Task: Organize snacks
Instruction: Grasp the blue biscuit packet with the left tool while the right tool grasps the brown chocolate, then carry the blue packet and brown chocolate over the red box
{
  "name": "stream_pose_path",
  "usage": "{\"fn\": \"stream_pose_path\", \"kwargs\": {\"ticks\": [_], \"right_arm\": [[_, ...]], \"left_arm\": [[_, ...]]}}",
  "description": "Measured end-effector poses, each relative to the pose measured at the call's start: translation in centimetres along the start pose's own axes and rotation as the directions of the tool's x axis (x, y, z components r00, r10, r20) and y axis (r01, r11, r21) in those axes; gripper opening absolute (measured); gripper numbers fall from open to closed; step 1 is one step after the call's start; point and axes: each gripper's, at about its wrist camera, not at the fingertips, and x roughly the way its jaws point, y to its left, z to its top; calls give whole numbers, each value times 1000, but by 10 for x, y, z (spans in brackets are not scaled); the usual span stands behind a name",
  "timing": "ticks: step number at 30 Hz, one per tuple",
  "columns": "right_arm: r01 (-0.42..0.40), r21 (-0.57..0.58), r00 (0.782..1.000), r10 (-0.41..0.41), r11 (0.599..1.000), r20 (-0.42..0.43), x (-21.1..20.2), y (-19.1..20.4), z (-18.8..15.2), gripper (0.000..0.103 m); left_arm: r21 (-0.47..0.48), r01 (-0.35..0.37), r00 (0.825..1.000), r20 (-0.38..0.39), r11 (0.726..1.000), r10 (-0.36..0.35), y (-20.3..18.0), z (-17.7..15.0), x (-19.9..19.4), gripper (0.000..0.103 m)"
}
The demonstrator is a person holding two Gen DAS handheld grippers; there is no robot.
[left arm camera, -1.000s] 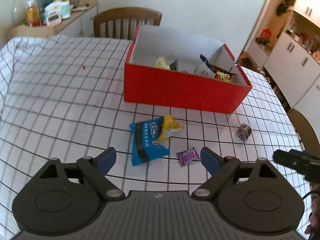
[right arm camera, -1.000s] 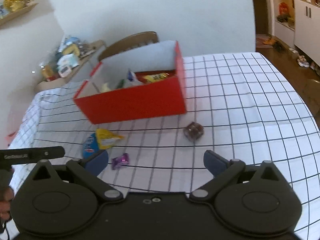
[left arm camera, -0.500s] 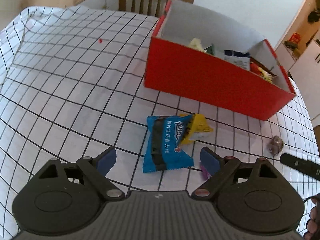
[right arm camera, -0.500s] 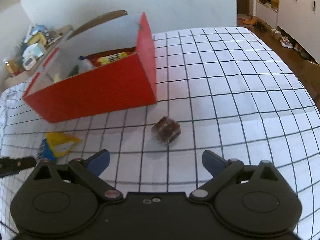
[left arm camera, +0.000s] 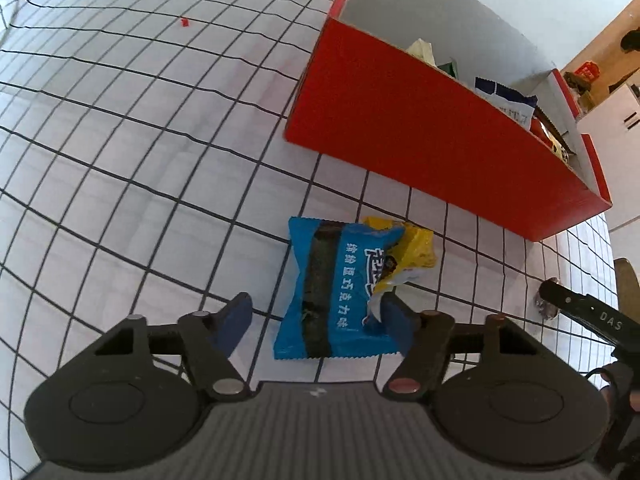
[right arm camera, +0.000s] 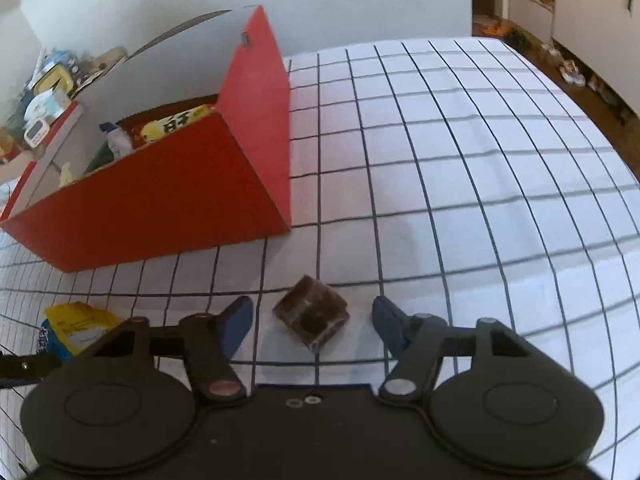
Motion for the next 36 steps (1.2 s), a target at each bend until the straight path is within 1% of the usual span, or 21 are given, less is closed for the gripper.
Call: {"fn": "stream_pose_path", "kwargs": {"ticks": [3, 5, 7, 11, 17, 21, 24, 28, 30, 33, 36], "right_arm": [[-4, -49, 1000, 4, 999, -1, 1, 5, -1, 52], [14, -97, 1000, -13, 995, 6, 1, 10, -4, 47], [21, -118, 1000, -20, 993, 13, 1, 13, -5, 41], [11, -108, 1000, -9, 994, 18, 0, 12, -6, 40], [11, -99, 999, -7, 995, 39, -13, 15, -11, 40], [-8, -106, 999, 13, 994, 47, -30, 23, -20, 40], [-29, -114, 998, 36, 993, 61, -46, 30, -26, 40], [-46, -141, 994, 58, 989, 87, -68, 43, -30, 40], [-56, -155, 993, 72, 986, 97, -79, 50, -30, 40], [-73, -181, 988, 96, 981, 124, -97, 61, -28, 40], [-84, -204, 982, 116, 975, 150, -110, 70, -24, 40]], "left_arm": [[18, 1, 1000, 2, 1000, -1, -3, 1, 2, 60], [32, -3, 1000, 5, 999, 3, -5, 0, 3, 48], [37, -11, 1000, 12, 999, 10, -6, -1, 3, 47], [45, -18, 999, 30, 999, 17, -6, -4, -2, 39], [60, -26, 998, 56, 998, 22, -2, -11, -13, 37], [60, -22, 997, 71, 998, 18, 5, -19, -24, 36], [73, -41, 996, 87, 996, 35, 6, -25, -38, 36], [104, -50, 990, 133, 993, 35, 2, -32, -62, 37], [117, -43, 988, 155, 992, 24, -2, -33, -75, 37], [150, -62, 980, 194, 987, 32, -10, -34, -94, 37], [167, -62, 976, 217, 984, 25, -17, -34, -108, 37]]}}
